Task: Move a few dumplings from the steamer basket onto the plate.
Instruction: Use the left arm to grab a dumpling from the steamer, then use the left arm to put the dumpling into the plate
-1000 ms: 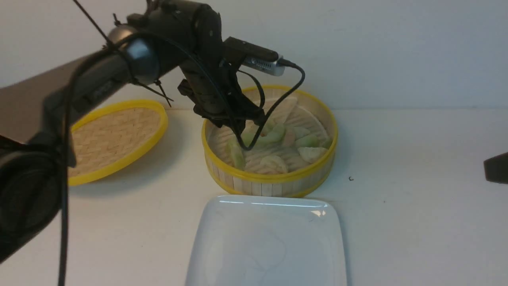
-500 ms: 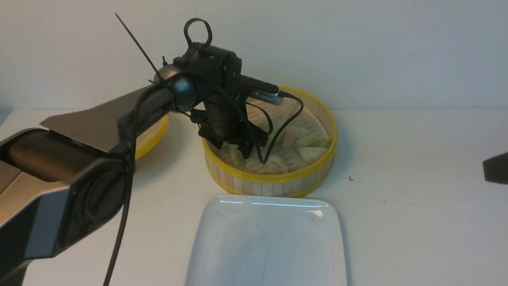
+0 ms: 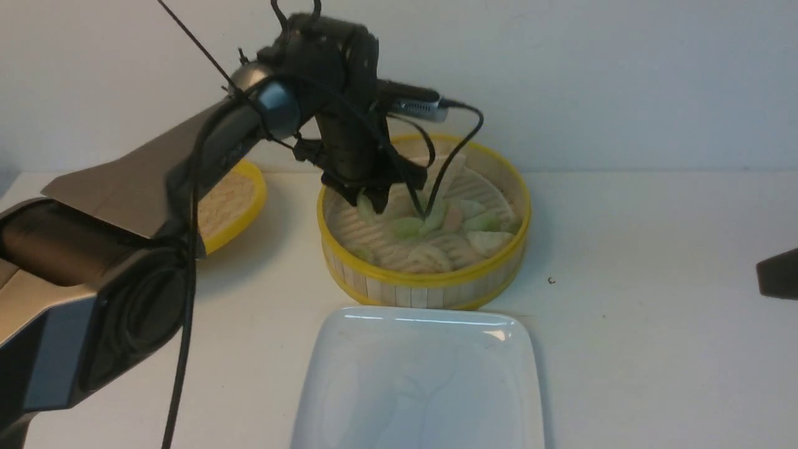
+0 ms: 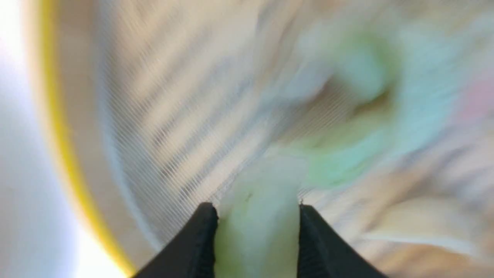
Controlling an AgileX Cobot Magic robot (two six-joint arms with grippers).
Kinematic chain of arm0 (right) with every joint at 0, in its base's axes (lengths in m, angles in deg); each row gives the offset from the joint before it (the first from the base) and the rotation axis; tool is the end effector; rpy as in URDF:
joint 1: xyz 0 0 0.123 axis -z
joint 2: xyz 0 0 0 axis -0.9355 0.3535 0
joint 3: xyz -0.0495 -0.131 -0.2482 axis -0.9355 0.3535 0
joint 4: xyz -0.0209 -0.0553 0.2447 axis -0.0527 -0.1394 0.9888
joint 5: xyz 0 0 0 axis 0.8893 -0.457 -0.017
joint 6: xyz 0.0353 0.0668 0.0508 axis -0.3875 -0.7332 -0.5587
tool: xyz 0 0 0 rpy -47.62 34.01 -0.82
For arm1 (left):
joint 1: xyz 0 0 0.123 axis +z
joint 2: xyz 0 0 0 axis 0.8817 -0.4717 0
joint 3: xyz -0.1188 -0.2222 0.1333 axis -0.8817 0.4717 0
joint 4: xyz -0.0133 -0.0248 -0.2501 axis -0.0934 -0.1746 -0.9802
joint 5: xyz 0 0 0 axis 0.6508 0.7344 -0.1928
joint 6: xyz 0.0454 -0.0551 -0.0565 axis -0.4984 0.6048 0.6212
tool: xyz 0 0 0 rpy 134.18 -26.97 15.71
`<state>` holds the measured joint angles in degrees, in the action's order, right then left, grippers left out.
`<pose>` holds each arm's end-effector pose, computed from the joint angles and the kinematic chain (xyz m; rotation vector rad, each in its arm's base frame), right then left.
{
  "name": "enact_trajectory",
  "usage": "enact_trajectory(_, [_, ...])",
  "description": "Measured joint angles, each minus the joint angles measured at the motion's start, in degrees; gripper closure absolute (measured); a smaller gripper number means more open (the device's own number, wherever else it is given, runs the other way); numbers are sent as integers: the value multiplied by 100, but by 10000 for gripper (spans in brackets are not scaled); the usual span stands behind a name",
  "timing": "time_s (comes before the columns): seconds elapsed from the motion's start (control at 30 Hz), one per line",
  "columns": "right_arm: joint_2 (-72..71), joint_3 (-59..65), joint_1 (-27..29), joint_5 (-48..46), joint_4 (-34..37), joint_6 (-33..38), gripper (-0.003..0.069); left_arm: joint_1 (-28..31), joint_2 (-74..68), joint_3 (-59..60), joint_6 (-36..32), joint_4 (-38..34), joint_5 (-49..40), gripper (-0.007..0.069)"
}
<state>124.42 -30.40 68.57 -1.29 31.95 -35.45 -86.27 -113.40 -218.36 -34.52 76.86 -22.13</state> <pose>0.1652 0.0377 0.3487 -0.2120 2.5477 0.5098 0.4619 -0.2097 0.2550 0.4421 2.7092 -0.1478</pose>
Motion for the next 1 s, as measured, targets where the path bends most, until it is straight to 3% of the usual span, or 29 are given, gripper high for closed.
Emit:
enact_trajectory(0.17, [0,0,0,-24,0,0,672,0,646,-275,-92,-163,-45,400])
enact_trajectory(0.37, [0,0,0,-82,7,0,671,-297,2048,1225,-415,-1181,-46,400])
enact_trajectory(0.63, [0,0,0,-143,84,17,670,-1348,2501,4035,-514,-813,-40,400])
enact_trajectory(0.9, [0,0,0,-143,90,109,670,-1468,1726,4460,-519,-571,30,391])
enact_trajectory(1.0, [0,0,0,-143,129,164,670,-1468,1636,4460,-519,-518,40,307])
